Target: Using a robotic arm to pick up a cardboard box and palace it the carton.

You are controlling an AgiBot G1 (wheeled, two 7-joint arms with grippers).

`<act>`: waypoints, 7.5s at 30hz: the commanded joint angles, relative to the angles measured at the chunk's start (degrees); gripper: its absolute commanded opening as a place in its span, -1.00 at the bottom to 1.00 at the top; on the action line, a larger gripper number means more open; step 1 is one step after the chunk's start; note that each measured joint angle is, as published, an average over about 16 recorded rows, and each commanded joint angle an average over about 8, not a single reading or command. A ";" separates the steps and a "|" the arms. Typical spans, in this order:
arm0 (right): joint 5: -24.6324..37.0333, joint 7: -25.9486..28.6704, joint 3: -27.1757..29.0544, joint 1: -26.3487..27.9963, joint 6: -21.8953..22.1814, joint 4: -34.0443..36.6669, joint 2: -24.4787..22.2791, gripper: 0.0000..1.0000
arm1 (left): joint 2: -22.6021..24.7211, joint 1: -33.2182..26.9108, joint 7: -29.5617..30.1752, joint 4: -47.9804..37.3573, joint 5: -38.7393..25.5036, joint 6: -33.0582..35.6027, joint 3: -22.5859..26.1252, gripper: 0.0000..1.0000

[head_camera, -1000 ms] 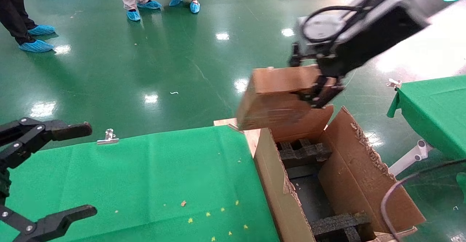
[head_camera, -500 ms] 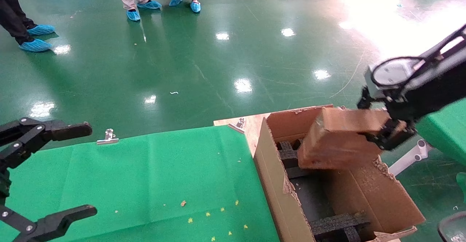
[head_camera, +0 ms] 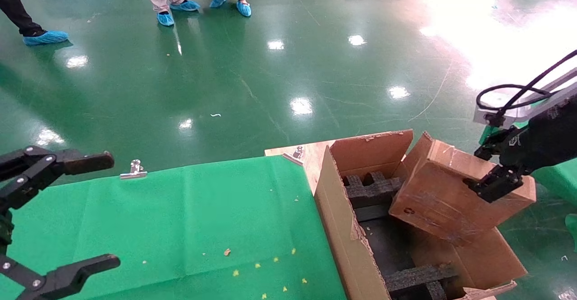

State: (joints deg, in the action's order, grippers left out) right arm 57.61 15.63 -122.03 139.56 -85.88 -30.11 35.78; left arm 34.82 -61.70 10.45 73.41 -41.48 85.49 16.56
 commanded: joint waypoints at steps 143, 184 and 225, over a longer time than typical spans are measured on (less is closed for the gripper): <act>-12.79 32.41 1.38 -42.57 27.44 20.14 13.29 1.00 | -0.15 -0.08 -0.22 -0.08 0.28 -0.18 0.40 1.00; -12.08 30.87 1.42 -37.54 28.42 19.28 13.14 1.00 | -0.17 -0.13 -0.28 -0.13 0.33 -0.18 0.50 1.00; -24.33 9.92 15.97 -21.65 36.86 -17.86 -1.08 1.00 | -0.21 -0.14 -0.32 -0.16 0.40 -0.25 0.56 1.00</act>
State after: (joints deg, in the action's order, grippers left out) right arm 33.32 25.24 -104.75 117.24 -49.44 -48.71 34.55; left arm 34.60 -61.85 10.13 73.25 -41.08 85.25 17.13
